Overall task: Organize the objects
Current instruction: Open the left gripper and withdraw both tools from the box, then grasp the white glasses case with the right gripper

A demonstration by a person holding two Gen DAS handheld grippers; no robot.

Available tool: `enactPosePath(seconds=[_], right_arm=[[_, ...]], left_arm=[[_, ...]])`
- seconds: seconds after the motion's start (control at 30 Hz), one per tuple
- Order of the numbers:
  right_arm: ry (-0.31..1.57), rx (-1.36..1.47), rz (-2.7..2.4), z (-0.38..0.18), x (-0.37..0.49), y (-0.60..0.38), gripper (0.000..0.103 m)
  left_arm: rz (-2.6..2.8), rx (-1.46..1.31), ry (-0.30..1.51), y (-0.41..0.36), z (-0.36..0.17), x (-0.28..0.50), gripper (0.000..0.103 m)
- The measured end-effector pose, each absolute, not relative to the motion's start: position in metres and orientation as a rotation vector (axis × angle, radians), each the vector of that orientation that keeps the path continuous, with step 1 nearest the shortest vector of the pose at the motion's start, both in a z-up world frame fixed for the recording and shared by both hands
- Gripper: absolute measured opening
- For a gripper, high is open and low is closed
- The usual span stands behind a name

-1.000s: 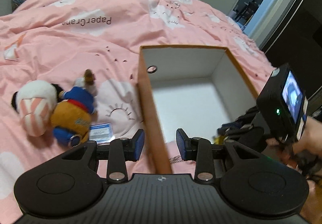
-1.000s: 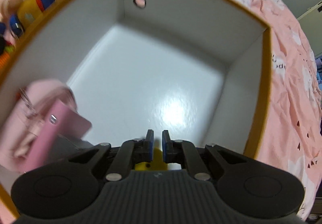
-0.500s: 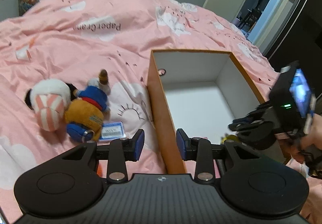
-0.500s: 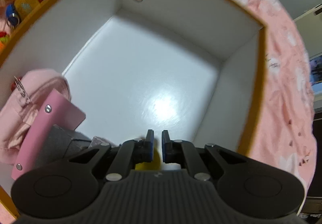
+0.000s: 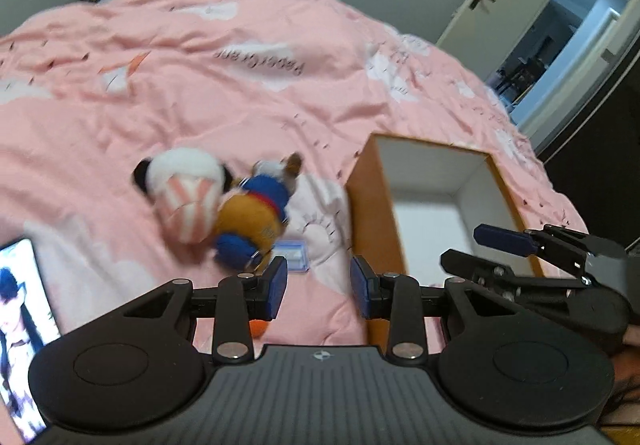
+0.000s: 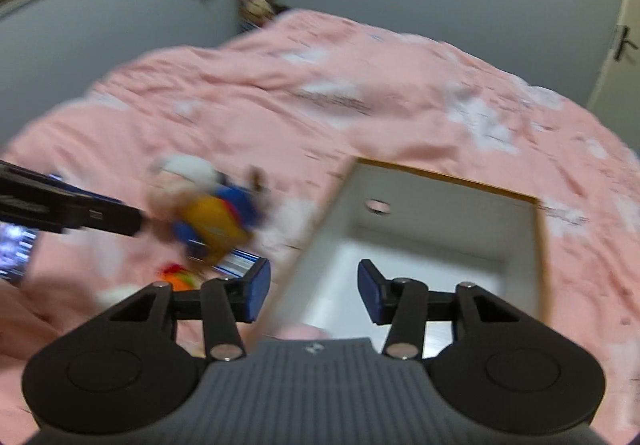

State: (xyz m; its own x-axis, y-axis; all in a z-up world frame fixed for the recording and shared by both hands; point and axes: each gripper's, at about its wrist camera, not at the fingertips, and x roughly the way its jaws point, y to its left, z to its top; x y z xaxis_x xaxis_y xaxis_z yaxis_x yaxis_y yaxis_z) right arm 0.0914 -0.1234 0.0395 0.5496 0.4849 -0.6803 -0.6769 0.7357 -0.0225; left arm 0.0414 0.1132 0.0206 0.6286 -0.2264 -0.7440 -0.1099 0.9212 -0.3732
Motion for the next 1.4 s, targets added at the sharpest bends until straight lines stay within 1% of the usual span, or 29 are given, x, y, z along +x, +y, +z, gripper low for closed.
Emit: enactPosePath(seconds=[0.03, 0.07, 0.27, 0.37, 0.63, 0.87, 0.97, 1.07, 1.1, 1.13, 1.2, 1.4], right_arm=[[0.700, -0.290, 0.727, 0.040, 0.084, -0.115, 0.065], [0.701, -0.287, 0.751, 0.035, 0.079, -0.109, 0.067], [0.771, -0.376, 0.892, 0.009, 0.048, -0.069, 0.067], [0.848, -0.419, 0.937, -0.008, 0.044, -0.053, 0.067], [1.045, -0.489, 1.016, -0.047, 0.043, -0.022, 0.066], [1.106, -0.544, 1.014, -0.066, 0.047, -0.011, 0.067], [1.128, -0.590, 1.014, -0.073, 0.056, -0.005, 0.069], [1.210, -0.612, 1.050, -0.081, 0.069, -0.001, 0.072], [1.227, -0.628, 1.069, -0.082, 0.073, 0.000, 0.074], [1.235, -0.660, 1.087, -0.082, 0.077, 0.002, 0.078], [1.241, -0.709, 1.116, -0.080, 0.084, 0.006, 0.080], [1.304, -0.784, 1.232, -0.084, 0.101, 0.022, 0.081]], left_arm=[[-0.056, -0.411, 0.918, 0.116, 0.018, 0.039, 0.040], [-0.043, -0.412, 0.936, 0.119, 0.014, 0.037, 0.040], [0.034, -0.366, 1.077, 0.122, -0.012, 0.025, 0.040], [0.031, -0.305, 1.127, 0.115, -0.023, 0.022, 0.040], [0.039, -0.322, 1.137, 0.126, -0.034, 0.018, 0.040], [0.010, -0.332, 1.149, 0.131, -0.041, 0.021, 0.040], [0.001, -0.337, 1.154, 0.133, -0.043, 0.022, 0.040], [-0.011, -0.333, 1.156, 0.134, -0.044, 0.023, 0.040], [-0.016, -0.330, 1.155, 0.134, -0.044, 0.024, 0.040], [-0.022, -0.326, 1.155, 0.133, -0.044, 0.025, 0.040], [-0.030, -0.320, 1.157, 0.132, -0.045, 0.026, 0.040], [-0.041, -0.312, 1.163, 0.131, -0.046, 0.030, 0.040]])
